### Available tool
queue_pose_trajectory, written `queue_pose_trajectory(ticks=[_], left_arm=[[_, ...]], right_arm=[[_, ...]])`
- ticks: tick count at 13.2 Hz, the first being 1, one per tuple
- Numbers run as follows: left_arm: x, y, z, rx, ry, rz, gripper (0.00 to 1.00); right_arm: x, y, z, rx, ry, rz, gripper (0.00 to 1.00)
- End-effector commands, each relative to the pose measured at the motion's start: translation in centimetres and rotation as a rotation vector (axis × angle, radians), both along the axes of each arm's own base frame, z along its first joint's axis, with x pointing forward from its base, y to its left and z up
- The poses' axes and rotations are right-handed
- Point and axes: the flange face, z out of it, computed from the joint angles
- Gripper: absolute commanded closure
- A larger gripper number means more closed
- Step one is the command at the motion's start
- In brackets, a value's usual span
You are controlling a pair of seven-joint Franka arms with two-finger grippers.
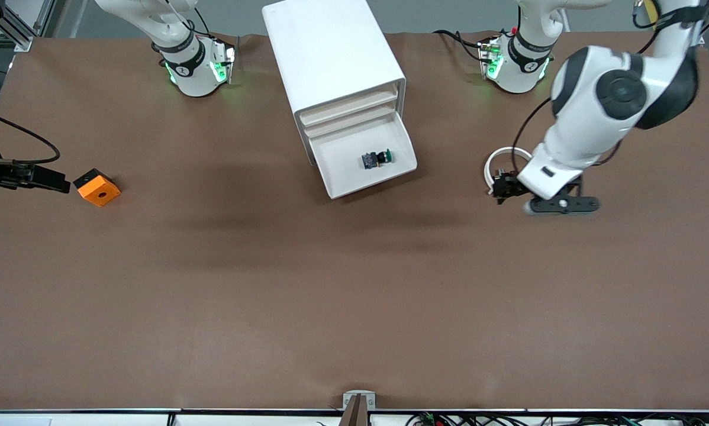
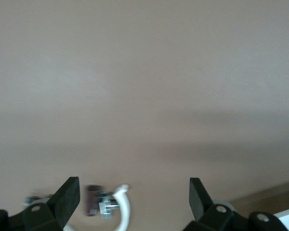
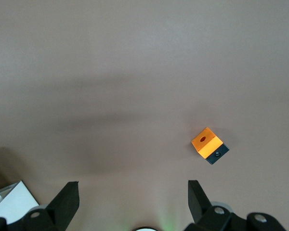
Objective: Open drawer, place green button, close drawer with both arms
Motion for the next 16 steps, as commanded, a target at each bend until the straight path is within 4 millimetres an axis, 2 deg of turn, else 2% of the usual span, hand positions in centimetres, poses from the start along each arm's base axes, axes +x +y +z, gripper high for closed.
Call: queue_pose_trajectory(ticks=[1,2,4,5,6,7,9,10,13,15,16], left_arm=[[-0.1,-5.5,-4.2,-0.070,0.004,0.096,0.00],[0.0,-7.0,-5.7,-0.089,0.017,0.126,0.00],[-1.6,-11.0,-8.2,-0.097,0.045,0.115,0.00],[-2.3,-12.5,-9.8,-0.101,0.064,0.125,0.00],[-2.2,-12.8,-10.7,-0.106,0.073,0.141,0.00],[-1.9,-13.2,-11.2,-0.115,0.079,0.149,0.00],[-2.1,-15.4,-12.4,-0.125,0.101,0.160,0.00],[-2.8,-17.1,-13.1,-0.124,0.115,0.172,0.00],[-4.9,-20.1,-14.1,-0.117,0.141,0.192,0.00],[-6.0,-21.8,-15.0,-0.112,0.159,0.192,0.00],[-6.8,-22.9,-15.6,-0.109,0.169,0.193,0.00]], right_arm=[[-0.5,-0.1,0.7,0.019,-0.016,0.000,0.00],[-0.5,0.3,0.9,0.016,-0.023,-0.003,0.00],[-0.6,0.6,1.0,0.030,-0.018,0.005,0.00],[-0.8,1.0,2.1,0.042,-0.033,0.017,0.00],[-1.2,1.2,2.9,0.045,-0.039,0.032,0.00],[-1.2,1.5,3.4,0.043,-0.055,0.038,0.00],[-0.7,1.6,3.9,0.047,-0.092,0.037,0.00],[-0.7,1.3,4.6,0.066,-0.108,0.031,0.00],[-1.3,0.9,5.4,0.076,-0.112,0.008,0.00],[-3.1,-0.2,7.1,0.080,-0.113,0.001,0.00],[-3.8,-0.5,7.3,0.074,-0.095,-0.003,0.00]])
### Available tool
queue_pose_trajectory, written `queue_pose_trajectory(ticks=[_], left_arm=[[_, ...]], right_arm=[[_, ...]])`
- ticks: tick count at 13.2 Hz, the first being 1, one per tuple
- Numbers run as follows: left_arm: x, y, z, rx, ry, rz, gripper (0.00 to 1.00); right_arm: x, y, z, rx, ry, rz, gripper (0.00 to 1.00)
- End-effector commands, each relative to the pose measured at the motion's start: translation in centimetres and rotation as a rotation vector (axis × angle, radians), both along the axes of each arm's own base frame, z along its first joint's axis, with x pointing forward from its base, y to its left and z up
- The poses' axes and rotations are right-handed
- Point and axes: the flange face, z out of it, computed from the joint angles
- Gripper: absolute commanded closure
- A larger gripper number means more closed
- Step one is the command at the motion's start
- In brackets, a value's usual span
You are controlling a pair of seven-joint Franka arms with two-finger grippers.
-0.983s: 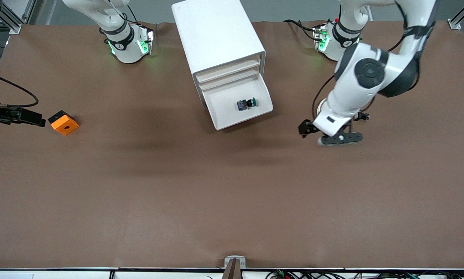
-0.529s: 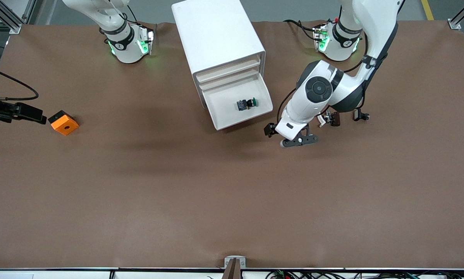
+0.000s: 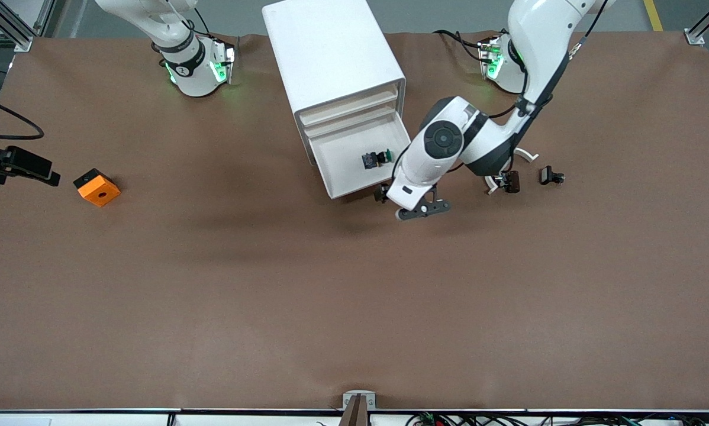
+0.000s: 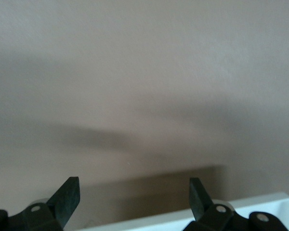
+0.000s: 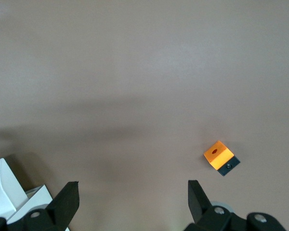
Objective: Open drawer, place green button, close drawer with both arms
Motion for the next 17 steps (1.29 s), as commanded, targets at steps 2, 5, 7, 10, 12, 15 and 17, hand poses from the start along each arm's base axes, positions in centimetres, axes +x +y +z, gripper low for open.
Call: queue_pose_trajectory(ticks=[2,5,7,10,12,15,17], left_arm=[[-1.4,-2.6,-1.2,0.008,0.020,0.015,0.00],[-2.9,-4.0,-2.6,0.037,0.027,0.011,0.00],[-3.4,-4.6,-3.6,0.074,0.010,0.024,0.00],[-5.1,-6.2,-4.2,0.098,0.003,0.046,0.00],[-5.5,-6.5,-4.2,0.101,0.005,0.039,0.00],[-5.6,-6.6,-4.1,0.101,0.006,0.047,0.00],[-5.9,-6.7,-4.1,0.108,0.014,0.047,0.00]], right_arm=[[-3.9,-1.2,2.4,0.018,0.010,-0.004,0.00],[-5.3,-3.4,1.8,0.021,0.010,-0.040,0.00],[-5.5,-4.0,1.9,0.011,0.006,0.004,0.00],[-6.0,-3.5,1.7,-0.004,0.006,0.018,0.00],[-7.9,-3.6,1.2,-0.007,-0.023,0.020,0.00],[-9.4,-3.7,0.7,-0.014,-0.037,0.020,0.00],[-9.5,-4.6,0.5,-0.014,-0.031,0.002,0.00]])
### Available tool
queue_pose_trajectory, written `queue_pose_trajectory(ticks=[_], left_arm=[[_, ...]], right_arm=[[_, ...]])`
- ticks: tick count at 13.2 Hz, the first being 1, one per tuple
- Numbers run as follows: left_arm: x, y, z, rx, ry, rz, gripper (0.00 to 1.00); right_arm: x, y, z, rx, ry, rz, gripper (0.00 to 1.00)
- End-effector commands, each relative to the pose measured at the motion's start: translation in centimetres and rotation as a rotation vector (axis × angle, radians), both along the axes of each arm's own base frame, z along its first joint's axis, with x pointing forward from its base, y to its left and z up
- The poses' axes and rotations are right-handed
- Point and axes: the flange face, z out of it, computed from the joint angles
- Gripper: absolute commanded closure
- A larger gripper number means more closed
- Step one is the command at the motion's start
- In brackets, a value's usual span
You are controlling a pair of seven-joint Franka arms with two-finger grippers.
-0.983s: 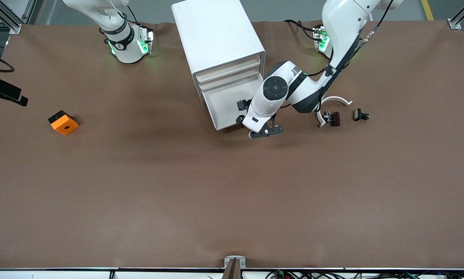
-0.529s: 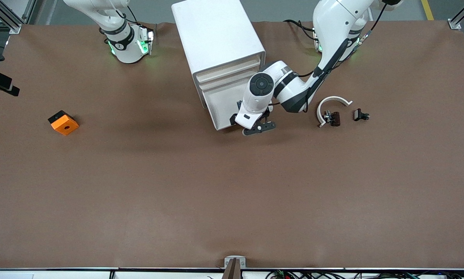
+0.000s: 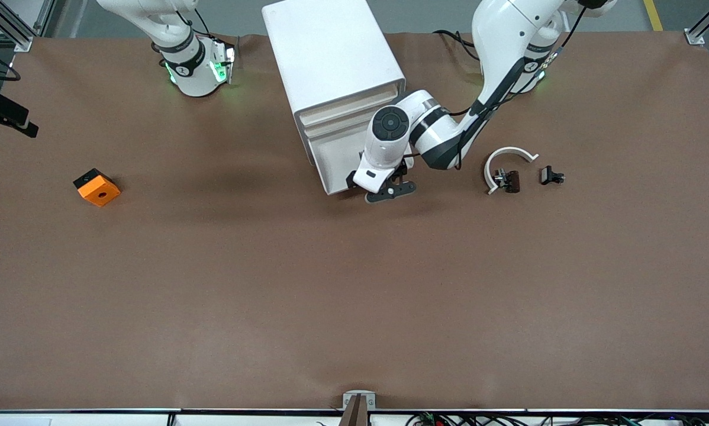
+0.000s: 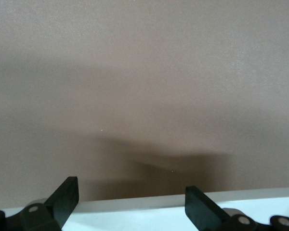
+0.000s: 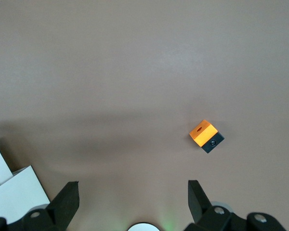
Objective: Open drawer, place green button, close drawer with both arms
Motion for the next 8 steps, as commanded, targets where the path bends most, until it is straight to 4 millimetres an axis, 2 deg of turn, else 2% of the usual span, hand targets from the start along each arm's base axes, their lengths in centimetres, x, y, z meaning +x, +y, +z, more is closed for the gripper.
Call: queue_pose_trajectory(ticks=[1,3,8], left_arm=[[-1.4,-1.2,-0.7,0.019,0.016,0.024,0.00],[-2.0,-1.7,-0.5,0.018,0.022,0.047,0.00],[-3.5,-3.2,0.2,0.009,0.037,0.101,0.00]], right_arm=[[-1.1,-1.2,-0.4,-0.009,-0.004,-0.013,0.00],[-1.2,-1.3,-0.4,-0.007,-0.003,-0.016,0.00],[-1.8,-0.2,-0.4,-0.012,-0.006,0.000,0.00]])
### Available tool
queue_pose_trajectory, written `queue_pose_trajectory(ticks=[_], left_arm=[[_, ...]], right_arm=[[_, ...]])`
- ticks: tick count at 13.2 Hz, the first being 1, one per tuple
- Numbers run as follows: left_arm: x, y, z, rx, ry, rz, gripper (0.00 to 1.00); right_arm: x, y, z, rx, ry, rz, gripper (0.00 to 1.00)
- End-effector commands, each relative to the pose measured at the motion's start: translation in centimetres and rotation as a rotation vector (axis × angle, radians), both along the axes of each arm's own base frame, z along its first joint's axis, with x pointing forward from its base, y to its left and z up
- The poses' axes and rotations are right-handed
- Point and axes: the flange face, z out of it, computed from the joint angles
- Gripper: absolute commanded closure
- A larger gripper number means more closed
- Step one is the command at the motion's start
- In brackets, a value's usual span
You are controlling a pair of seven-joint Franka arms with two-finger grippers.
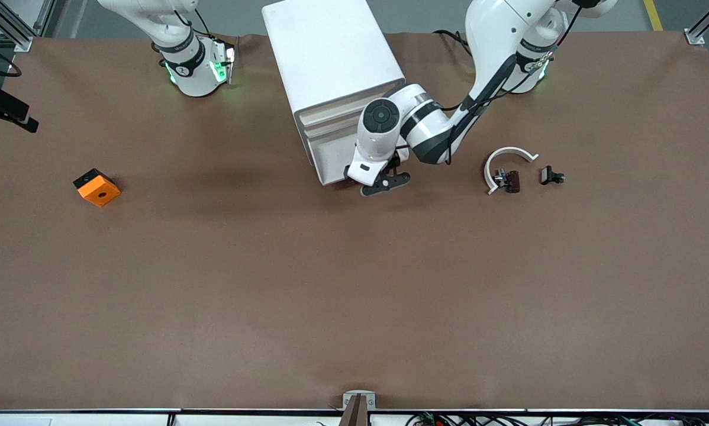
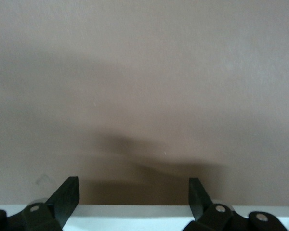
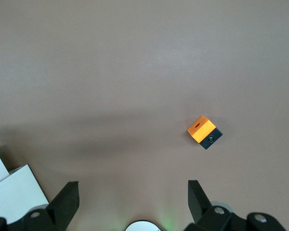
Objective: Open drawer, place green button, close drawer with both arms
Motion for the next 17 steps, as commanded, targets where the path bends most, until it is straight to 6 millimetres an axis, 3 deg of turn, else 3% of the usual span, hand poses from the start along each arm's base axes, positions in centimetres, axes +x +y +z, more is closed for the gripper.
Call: queue_pose_trajectory(ticks=[1,7,12,17], left_arm=[[-0.9,-1.0,0.1,0.004,0.019,0.039,0.00],[-3.2,-2.7,1.7,0.030,0.141,0.056,0.00],[-4.6,-4.0,1.9,0.013,0.171,0.052,0.00],[-3.2,-3.9,2.9,0.007,0.166,0.055,0.00]], right_arm=[[-1.6,0.2,0.0,-0.008,-0.022,0.007,0.00],[-1.5,0.5,0.2,-0.004,-0.054,0.013,0.00],[-1.4,0.8,0.3,-0.005,-0.065,0.020,0.00],[-1.2,0.7,0.3,-0.004,-0.071,0.019,0.00]])
